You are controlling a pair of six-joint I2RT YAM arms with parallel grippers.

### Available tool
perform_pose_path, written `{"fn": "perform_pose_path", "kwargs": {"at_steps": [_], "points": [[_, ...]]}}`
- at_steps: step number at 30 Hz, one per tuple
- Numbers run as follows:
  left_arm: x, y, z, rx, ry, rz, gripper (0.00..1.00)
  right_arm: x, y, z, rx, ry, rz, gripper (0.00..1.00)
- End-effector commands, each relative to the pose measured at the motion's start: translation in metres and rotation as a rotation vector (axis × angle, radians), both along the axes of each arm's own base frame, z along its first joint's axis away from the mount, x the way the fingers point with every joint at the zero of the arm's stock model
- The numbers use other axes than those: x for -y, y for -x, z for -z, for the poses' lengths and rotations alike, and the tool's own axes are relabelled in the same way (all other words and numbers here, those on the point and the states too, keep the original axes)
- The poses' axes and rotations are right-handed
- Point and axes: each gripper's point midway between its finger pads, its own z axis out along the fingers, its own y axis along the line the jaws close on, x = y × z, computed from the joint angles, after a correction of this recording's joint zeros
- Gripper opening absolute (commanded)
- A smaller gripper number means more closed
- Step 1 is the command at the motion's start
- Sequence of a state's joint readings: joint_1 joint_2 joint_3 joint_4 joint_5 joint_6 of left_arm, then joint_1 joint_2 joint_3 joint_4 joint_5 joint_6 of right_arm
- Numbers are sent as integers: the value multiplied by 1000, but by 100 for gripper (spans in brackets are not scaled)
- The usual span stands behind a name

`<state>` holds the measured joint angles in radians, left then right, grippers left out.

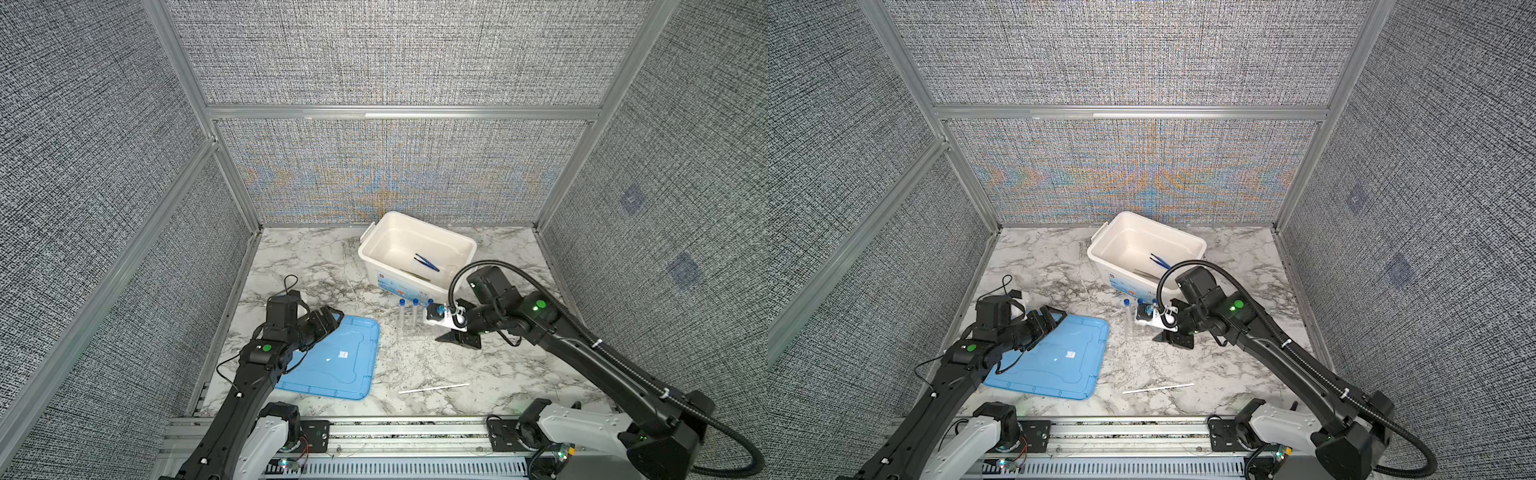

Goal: Organize the chemistry lab equipment
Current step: 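Raise the right gripper out of the bin and move it toward the glass rod, then reach the left gripper toward the glass rod while the right gripper hovers over it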

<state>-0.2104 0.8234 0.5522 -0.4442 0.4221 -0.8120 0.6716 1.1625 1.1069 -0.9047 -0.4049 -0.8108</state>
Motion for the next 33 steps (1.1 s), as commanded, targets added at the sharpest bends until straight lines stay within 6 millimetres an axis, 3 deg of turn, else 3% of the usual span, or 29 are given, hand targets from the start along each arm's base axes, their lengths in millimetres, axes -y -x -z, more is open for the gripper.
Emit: {"fn": "perform_pose_path", "kwargs": {"at_steps": [1, 7, 16, 21, 27, 33], "points": [[14, 14, 4, -32, 29, 46, 88, 33, 44, 38, -111, 165, -150, 43], [32, 27, 9, -37, -7, 137, 88, 72, 50, 106, -119, 413, -118, 42], [68, 38, 30, 40, -116, 333, 87, 95, 49, 153, -108, 630, -81, 37], [84, 49, 44, 159, -128, 424, 85, 93, 58, 167, -142, 661, -90, 35], [99, 63, 56, 225, -204, 520, 84, 92, 51, 180, -115, 686, -60, 32], [108, 72, 46, 318, -276, 620, 84, 90, 46, 183, -107, 703, -63, 24]]}}
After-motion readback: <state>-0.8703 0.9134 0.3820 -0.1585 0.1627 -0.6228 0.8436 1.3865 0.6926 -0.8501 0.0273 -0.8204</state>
